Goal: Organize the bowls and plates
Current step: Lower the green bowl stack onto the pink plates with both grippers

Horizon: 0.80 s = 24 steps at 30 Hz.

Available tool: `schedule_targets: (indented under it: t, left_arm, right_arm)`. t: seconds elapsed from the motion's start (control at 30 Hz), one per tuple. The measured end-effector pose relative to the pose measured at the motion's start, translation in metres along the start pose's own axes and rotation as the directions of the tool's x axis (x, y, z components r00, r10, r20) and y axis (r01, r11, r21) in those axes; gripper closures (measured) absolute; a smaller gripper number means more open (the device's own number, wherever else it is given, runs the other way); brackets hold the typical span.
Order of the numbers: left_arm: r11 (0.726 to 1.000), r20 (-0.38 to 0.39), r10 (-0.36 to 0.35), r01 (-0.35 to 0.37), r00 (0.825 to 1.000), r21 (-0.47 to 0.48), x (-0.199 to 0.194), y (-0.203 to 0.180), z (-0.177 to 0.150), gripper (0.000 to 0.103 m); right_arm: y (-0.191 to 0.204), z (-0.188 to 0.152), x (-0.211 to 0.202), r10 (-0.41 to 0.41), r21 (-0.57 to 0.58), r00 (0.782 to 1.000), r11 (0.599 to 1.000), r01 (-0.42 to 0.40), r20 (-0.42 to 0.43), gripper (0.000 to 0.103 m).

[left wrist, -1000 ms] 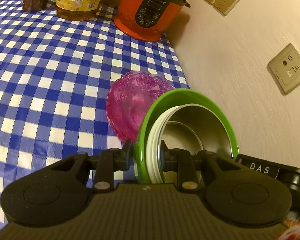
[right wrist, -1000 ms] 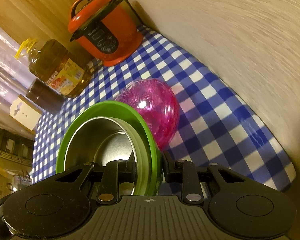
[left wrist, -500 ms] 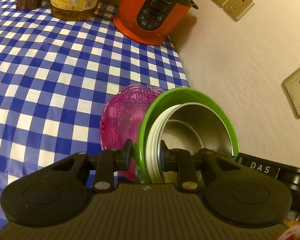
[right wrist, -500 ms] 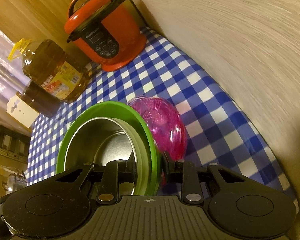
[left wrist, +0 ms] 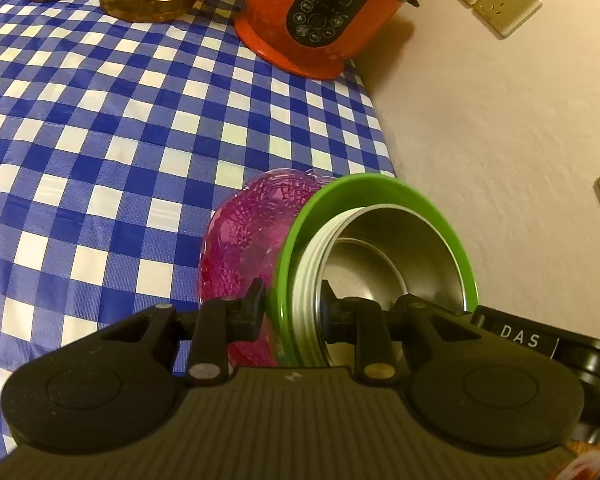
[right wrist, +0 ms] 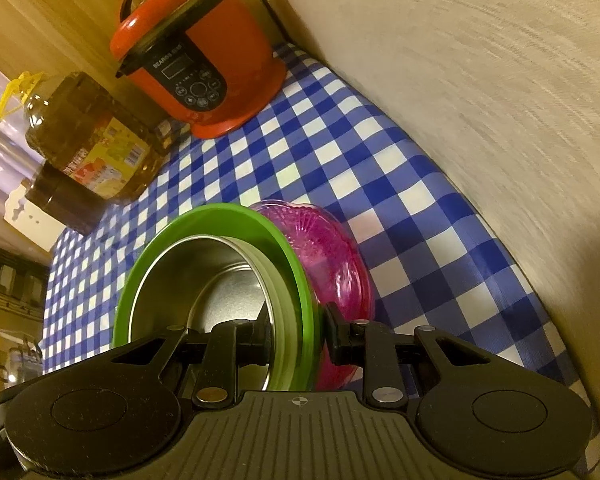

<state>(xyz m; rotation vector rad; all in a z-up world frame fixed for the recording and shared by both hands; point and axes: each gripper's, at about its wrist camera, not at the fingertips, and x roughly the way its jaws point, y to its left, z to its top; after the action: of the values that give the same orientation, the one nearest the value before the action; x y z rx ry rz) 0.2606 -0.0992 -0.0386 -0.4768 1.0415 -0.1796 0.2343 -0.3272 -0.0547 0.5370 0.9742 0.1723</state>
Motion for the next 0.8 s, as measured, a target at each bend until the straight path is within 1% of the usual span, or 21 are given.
schedule_targets:
  t: [0.8]
  left_arm:
    - [0.999, -0.034, 0.017, -0.018, 0.999, -0.031, 0.030, 0.012, 0.016, 0.080]
  right_arm:
    - [0.004, 0.015, 0.032, -0.019, -0.003, 0.999, 1.000, 0.019, -0.046, 0.077]
